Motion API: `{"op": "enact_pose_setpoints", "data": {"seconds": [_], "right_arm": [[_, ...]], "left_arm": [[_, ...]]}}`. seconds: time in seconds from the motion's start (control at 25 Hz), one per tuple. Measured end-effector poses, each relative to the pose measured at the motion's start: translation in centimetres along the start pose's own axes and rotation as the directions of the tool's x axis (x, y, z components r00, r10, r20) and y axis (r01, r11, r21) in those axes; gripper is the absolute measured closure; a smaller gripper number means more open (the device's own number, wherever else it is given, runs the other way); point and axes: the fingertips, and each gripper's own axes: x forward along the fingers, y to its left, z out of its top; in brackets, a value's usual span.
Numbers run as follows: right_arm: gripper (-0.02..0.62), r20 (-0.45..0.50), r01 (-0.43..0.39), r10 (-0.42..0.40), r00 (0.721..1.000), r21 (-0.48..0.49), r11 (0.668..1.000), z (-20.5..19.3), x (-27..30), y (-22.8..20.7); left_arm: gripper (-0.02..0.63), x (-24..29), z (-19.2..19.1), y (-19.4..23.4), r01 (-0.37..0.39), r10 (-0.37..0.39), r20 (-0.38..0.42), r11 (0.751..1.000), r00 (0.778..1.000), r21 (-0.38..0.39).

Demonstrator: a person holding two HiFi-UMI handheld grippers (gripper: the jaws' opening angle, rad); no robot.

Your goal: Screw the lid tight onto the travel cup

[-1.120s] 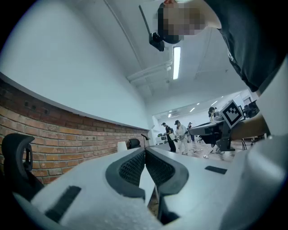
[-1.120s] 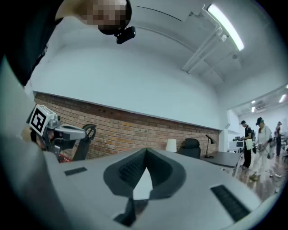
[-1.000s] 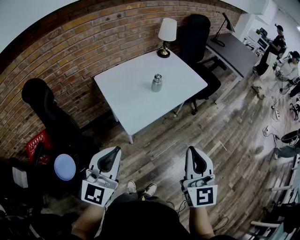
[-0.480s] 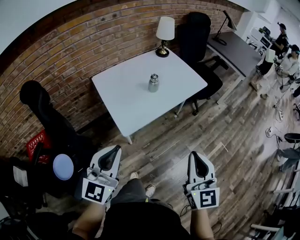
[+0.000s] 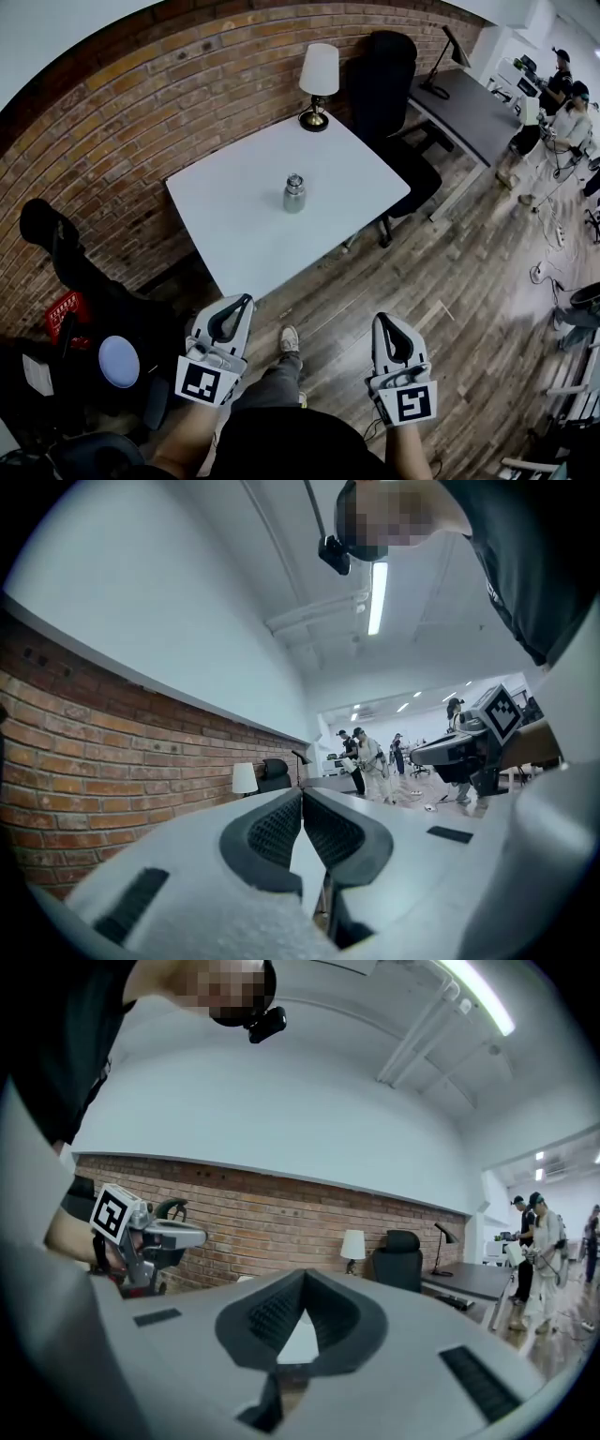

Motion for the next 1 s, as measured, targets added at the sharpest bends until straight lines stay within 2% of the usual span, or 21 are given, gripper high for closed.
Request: {"op": "enact_pose_setpoints", "data": {"seconds": [0.16, 0.48, 0.72, 1.0], "right_arm": [[0.581, -0.02, -0.032, 0.031, 0.999, -0.028, 0.999, 0.2, 5.8, -3.0], [0.581, -0.049, -0.106, 0.104, 0.993, -0.045, 0.993, 1.3, 16.8, -4.9], [0.581, -0.067, -0.152, 0.15, 0.986, -0.035, 0.988, 1.3, 21.2, -4.7], [0.581, -0.064, -0.217, 0.214, 0.975, -0.03, 0.976, 1.2, 25.4, -5.9]], "left_arm": [[0.578, 5.4, -0.4, 2.9, -0.019, 0.019, 0.002, 0.999, 1.0, -0.034], [0.578, 14.1, -2.5, 9.1, -0.013, 0.009, -0.047, 0.995, 0.999, -0.103], [0.578, 16.4, -2.5, 12.1, -0.028, 0.023, -0.047, 0.994, 0.999, -0.108], [0.578, 18.5, -3.7, 13.3, -0.079, 0.07, -0.078, 0.989, 0.994, -0.122]]}}
